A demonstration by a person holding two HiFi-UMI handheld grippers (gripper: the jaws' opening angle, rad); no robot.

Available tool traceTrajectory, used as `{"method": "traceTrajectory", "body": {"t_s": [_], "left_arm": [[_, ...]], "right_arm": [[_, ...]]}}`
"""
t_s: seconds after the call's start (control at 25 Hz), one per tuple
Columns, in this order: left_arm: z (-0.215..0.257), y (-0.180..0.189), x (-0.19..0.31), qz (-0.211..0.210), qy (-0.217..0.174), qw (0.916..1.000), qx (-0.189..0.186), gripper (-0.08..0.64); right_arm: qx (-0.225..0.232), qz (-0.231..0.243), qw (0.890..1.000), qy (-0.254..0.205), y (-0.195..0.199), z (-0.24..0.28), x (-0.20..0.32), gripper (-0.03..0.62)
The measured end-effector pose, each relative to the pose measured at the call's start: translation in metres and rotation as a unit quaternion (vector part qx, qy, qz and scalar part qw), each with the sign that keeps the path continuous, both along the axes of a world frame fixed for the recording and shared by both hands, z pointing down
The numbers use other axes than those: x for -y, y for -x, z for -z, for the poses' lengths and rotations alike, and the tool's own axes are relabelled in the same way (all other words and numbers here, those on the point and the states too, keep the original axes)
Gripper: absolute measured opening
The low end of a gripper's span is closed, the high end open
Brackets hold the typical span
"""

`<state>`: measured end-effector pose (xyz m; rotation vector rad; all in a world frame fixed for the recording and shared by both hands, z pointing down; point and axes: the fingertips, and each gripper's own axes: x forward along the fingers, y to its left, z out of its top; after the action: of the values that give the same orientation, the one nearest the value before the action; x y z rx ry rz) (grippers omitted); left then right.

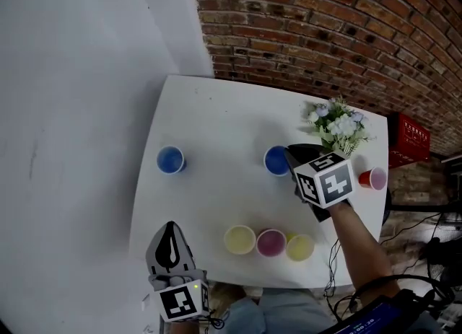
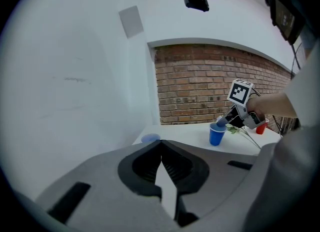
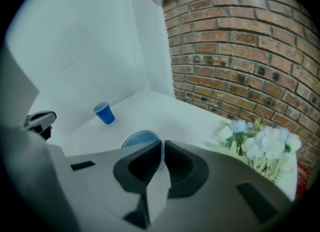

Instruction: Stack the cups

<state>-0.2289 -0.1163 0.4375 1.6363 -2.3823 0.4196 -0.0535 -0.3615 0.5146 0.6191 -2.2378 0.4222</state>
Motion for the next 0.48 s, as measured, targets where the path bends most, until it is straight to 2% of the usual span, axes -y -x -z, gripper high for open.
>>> {"method": "traceTrajectory", "body": {"t_s": [0.2,0.48], "left_arm": [[0.012,-0.003,0.001,-0.025,-0.015,0.9996,0.002,0.009],[0.04,-0.013,-0.006,-0.077,-0.041,0.9961,0.008,0.009]], "right_arm": [[0.017,-0.013,1.0,0.004,-0.004,0.028,-0.01,0.029],[0.028,-0.016,0.999,0.005,-0.011,0.073,-0.051,0.029]]}}
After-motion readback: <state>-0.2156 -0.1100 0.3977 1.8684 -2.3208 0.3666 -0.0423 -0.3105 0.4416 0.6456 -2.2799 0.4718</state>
